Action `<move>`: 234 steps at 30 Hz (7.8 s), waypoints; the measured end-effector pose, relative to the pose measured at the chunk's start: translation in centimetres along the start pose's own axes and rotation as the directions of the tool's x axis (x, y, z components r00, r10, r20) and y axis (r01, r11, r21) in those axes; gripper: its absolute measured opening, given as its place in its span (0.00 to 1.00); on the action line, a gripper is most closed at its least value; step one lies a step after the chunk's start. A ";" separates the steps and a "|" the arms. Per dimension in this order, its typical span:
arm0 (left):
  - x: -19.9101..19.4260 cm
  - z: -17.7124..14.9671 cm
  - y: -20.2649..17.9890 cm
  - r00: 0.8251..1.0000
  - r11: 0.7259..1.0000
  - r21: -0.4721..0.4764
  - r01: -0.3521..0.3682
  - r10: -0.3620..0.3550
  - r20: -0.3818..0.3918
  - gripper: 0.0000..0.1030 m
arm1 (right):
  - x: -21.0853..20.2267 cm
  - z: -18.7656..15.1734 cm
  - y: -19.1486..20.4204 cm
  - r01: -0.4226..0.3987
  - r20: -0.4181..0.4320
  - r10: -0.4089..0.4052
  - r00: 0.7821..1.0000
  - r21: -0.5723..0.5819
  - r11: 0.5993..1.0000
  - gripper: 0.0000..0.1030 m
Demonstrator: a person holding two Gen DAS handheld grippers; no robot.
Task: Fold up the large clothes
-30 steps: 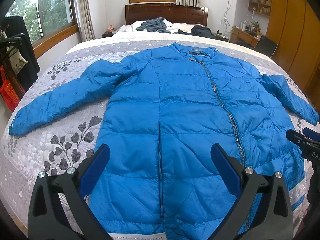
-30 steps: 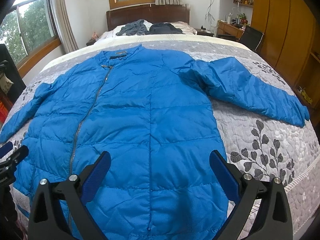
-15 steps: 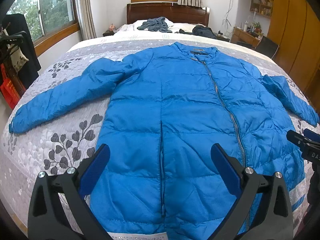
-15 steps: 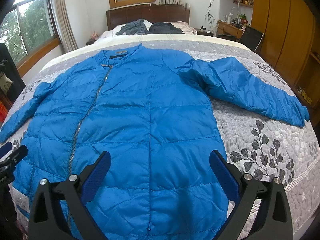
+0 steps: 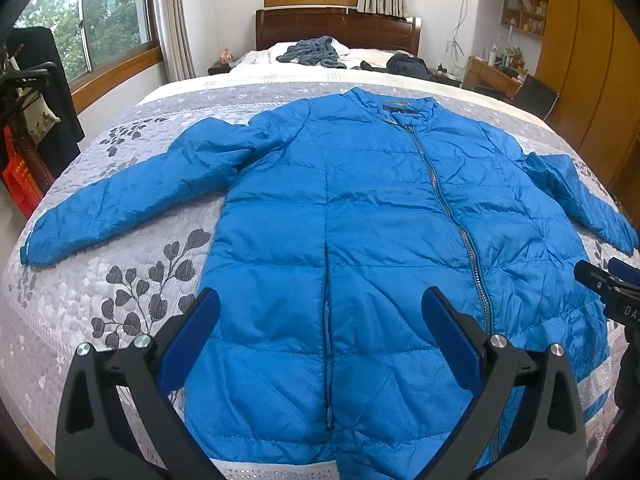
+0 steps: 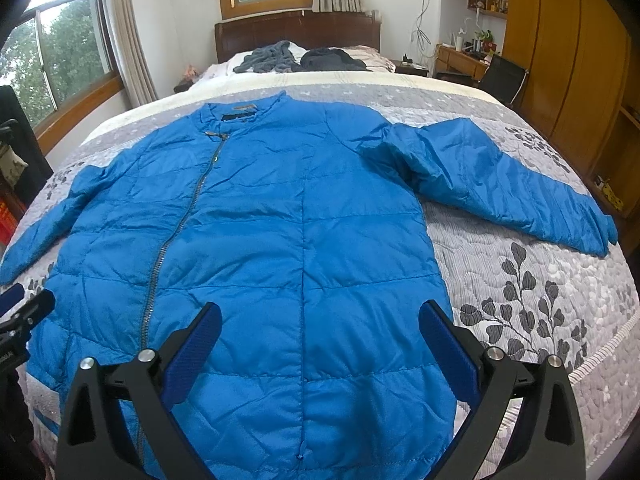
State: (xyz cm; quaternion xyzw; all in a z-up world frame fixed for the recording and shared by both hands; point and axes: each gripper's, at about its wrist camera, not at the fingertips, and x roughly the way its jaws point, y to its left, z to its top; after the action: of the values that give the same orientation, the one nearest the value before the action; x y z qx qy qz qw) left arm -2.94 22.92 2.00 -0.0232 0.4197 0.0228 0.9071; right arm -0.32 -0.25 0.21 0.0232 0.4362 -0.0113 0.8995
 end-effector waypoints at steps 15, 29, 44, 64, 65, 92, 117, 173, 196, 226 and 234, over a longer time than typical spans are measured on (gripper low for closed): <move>0.0 -0.1 0.2 1.000 1.000 -0.004 -0.001 0.001 -0.005 0.97 | 0.0 0.0 0.0 0.001 0.001 -0.001 1.000 -0.002 1.000 0.96; 0.2 -0.3 0.2 1.000 1.000 -0.008 -0.001 0.001 -0.012 0.97 | 0.0 0.0 0.0 0.000 0.001 0.000 1.000 -0.001 1.000 0.96; 2.3 2.1 -1.9 0.990 0.990 -0.009 0.139 -0.139 -0.036 0.97 | 0.6 1.5 -6.2 -0.039 -0.002 0.039 0.999 0.110 0.993 0.96; 8.6 10.8 -13.8 0.971 0.969 0.068 0.236 -0.232 -0.057 0.97 | 7.4 4.1 -43.8 0.248 -0.241 -0.117 0.963 0.632 0.734 0.91; 8.9 10.9 -14.2 0.971 0.970 0.068 0.235 -0.232 -0.050 0.97 | 7.9 4.1 -44.3 0.246 -0.244 -0.112 0.963 0.633 0.734 0.89; 9.9 10.3 -8.6 0.975 0.977 0.005 0.214 -0.213 -0.059 0.96 | 5.2 8.4 -44.0 0.180 -0.087 -0.161 0.983 0.633 0.753 0.27; 9.1 10.1 -0.2 0.985 0.982 -0.085 0.167 -0.171 -0.033 0.96 | 3.9 18.8 -2.4 -0.348 0.039 0.347 0.937 0.021 0.937 0.26; 17.6 13.8 -2.9 0.936 0.952 -0.197 0.235 -0.276 -0.217 0.42 | 13.4 14.1 -9.8 -0.349 -0.136 0.381 0.915 0.211 0.913 0.52; 17.7 17.3 -11.0 0.985 0.997 0.070 0.027 -0.014 -0.171 0.49 | 12.9 13.8 -7.9 -0.361 -0.157 0.387 0.909 0.170 0.917 0.56; 13.1 14.0 0.2 0.963 0.968 -0.080 0.239 -0.247 -0.112 0.43 | 10.6 13.3 -4.5 -0.378 -0.176 0.380 0.908 0.043 0.925 0.61; 18.2 14.4 0.8 0.963 0.975 -0.083 0.208 -0.219 -0.158 0.42 | 14.8 12.6 -6.0 -0.389 -0.207 0.403 0.892 0.107 0.915 0.61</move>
State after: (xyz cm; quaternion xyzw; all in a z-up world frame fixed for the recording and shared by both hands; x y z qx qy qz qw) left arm 19.68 24.97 -2.59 -0.0998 0.4881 -0.0633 0.8648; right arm 18.50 -6.85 -3.78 0.1409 0.5204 0.1612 0.8267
